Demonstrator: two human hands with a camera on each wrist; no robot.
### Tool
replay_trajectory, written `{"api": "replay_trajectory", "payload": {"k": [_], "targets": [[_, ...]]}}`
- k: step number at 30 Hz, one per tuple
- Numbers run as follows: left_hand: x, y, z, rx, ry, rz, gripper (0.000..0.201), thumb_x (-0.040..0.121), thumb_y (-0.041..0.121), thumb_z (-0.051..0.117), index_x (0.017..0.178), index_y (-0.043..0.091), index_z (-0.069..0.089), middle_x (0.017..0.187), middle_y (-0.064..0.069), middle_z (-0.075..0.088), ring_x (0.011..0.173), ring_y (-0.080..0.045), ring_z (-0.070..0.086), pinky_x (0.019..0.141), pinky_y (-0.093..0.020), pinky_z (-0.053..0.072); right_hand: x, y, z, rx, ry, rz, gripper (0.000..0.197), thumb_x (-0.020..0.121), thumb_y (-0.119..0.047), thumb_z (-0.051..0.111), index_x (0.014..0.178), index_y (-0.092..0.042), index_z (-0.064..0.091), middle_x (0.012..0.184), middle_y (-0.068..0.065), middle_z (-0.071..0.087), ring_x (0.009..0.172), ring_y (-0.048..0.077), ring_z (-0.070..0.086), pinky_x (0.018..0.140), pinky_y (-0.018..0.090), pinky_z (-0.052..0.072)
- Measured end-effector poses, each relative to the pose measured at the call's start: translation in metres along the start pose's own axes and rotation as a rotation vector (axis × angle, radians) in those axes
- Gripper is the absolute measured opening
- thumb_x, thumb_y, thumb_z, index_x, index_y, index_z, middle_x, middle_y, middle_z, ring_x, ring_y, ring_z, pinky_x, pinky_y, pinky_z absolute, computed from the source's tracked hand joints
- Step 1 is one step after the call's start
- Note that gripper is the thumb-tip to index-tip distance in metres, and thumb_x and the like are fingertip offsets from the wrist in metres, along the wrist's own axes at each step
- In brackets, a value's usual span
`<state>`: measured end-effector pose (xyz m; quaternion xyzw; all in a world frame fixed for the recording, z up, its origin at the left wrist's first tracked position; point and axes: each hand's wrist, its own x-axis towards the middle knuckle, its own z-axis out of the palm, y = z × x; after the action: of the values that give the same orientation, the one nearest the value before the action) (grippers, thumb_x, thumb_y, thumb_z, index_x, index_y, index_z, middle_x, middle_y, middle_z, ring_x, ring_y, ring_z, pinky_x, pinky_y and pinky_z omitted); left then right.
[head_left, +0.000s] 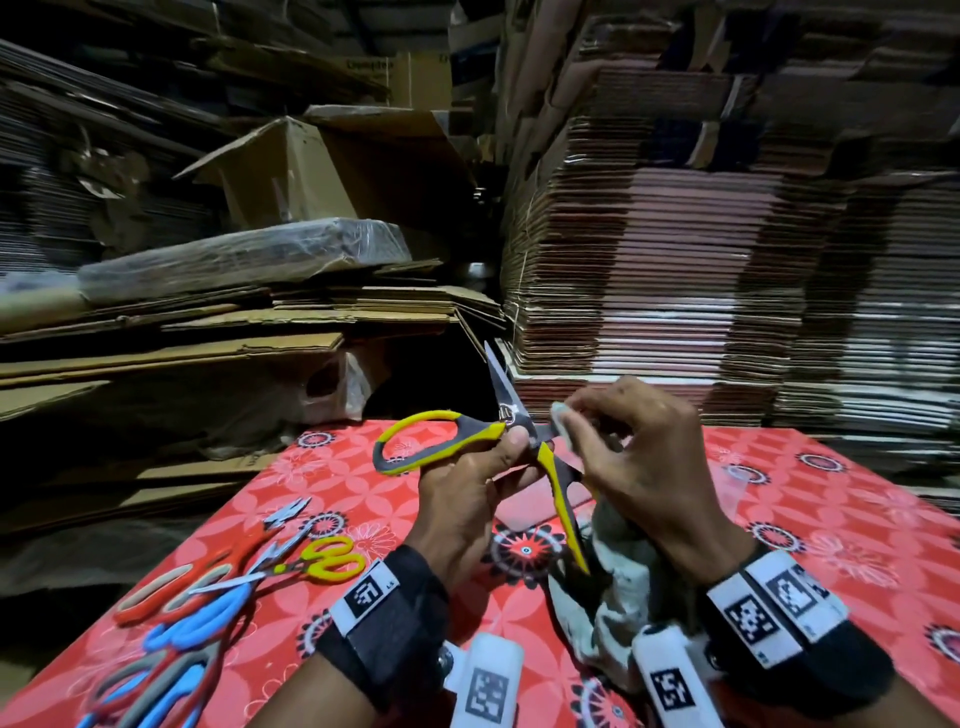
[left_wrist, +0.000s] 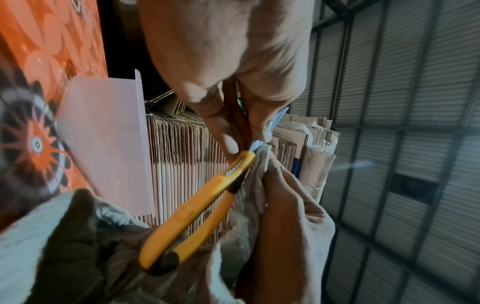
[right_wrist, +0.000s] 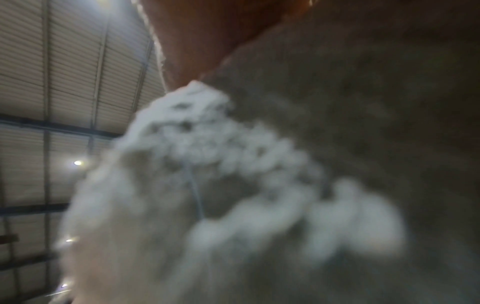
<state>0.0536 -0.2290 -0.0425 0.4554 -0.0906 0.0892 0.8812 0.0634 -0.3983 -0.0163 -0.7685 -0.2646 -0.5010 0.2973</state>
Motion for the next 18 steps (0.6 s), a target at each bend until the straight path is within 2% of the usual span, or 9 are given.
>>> {"api": "replay_trajectory", "payload": {"k": [2,4,7,9,11,15,18], "targets": [[0.001,0.001,-0.001,0.006,0.025,0.003,0.006,0.089,-0.004,0.071,0.094,-0.007,0.070,0.081,-0.012,0.072,0.075,-0.023,0.075,0.070,-0.032,0.064,0.005,0.011,-0.007,-0.061,0.056,0.064,0.005,0.086,-0.018,0.084,0.082,-0.020,0.081,0.067,-0.004,0.063,0.059,0.010,0.055,0.060,0.028,0.046],[0.002,0.002,0.000,-0.019,0.032,-0.009,0.009,0.089,-0.003,0.071,0.097,-0.008,0.070,0.083,-0.014,0.072,0.075,-0.025,0.074,0.069,-0.031,0.064,0.008,0.015,-0.014,-0.051,0.093,0.101,0.004,0.086,-0.020,0.084,0.083,-0.021,0.082,0.069,-0.003,0.067,0.061,0.011,0.059,0.062,0.034,0.049],[0.002,0.003,0.003,-0.065,0.043,-0.028,0.002,0.091,-0.005,0.069,0.091,-0.006,0.071,0.080,-0.013,0.074,0.073,-0.021,0.076,0.069,-0.030,0.065,0.003,-0.001,-0.011,0.091,0.049,0.018,0.005,0.086,-0.017,0.086,0.089,-0.017,0.082,0.077,-0.006,0.073,0.067,0.006,0.066,0.061,0.030,0.055],[0.001,0.004,0.004,-0.097,0.018,-0.023,0.005,0.092,-0.006,0.067,0.093,-0.007,0.071,0.084,-0.014,0.075,0.077,-0.022,0.077,0.070,-0.030,0.064,-0.002,-0.009,-0.001,0.159,-0.019,-0.034,0.007,0.085,-0.015,0.087,0.091,-0.016,0.082,0.080,-0.007,0.073,0.070,0.006,0.069,0.062,0.031,0.056],[-0.001,0.005,0.005,-0.090,-0.003,-0.020,0.009,0.093,-0.006,0.065,0.097,-0.010,0.071,0.086,-0.015,0.076,0.078,-0.021,0.077,0.066,-0.028,0.063,-0.003,-0.005,0.005,0.155,-0.033,-0.045,0.007,0.084,-0.015,0.087,0.090,-0.015,0.082,0.080,-0.005,0.071,0.071,0.008,0.068,0.061,0.033,0.056],[-0.002,0.005,0.004,-0.070,0.007,-0.022,0.008,0.092,-0.004,0.067,0.087,-0.004,0.072,0.078,-0.010,0.075,0.071,-0.017,0.076,0.062,-0.024,0.061,-0.002,0.001,0.002,0.100,-0.034,-0.034,0.004,0.086,-0.014,0.084,0.089,-0.016,0.082,0.076,-0.001,0.068,0.068,0.012,0.065,0.061,0.034,0.052],[0.004,0.007,-0.001,-0.102,0.037,-0.029,0.005,0.088,-0.001,0.070,0.091,-0.004,0.071,0.079,-0.010,0.074,0.072,-0.019,0.075,0.065,-0.028,0.063,0.005,0.017,-0.007,-0.017,0.051,0.038,0.006,0.086,-0.013,0.083,0.084,-0.017,0.080,0.070,-0.002,0.064,0.063,0.014,0.059,0.061,0.033,0.047]]}}
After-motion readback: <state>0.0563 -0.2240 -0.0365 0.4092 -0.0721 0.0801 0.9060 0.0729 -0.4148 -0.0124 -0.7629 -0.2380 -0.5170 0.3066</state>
